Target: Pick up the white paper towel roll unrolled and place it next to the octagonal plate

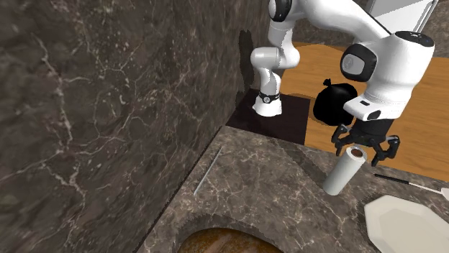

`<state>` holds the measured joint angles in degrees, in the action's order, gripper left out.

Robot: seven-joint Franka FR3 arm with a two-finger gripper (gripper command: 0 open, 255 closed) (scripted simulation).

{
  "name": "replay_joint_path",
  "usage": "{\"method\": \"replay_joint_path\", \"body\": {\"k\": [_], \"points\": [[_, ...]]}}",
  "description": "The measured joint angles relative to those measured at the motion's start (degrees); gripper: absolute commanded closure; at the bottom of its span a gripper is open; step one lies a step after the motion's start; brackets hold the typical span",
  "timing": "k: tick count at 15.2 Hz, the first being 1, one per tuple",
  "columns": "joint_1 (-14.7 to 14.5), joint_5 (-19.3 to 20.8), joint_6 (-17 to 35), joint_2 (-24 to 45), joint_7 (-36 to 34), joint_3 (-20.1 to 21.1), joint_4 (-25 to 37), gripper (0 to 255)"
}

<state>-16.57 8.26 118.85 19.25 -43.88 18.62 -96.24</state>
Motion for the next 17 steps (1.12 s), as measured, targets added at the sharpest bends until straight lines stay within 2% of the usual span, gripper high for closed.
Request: {"method": "replay_joint_path", "body": {"k": [9,10,17], "points": [[-0.1,0.6,2.3,1.4,-0.3,-0.2,-1.0,0],[-0.1,0.6,2.3,1.4,-0.3,-0.2,-1.0,255],[-0.1,0.6,2.3,1.3,-0.3,-0.3,-0.9,255]]}}
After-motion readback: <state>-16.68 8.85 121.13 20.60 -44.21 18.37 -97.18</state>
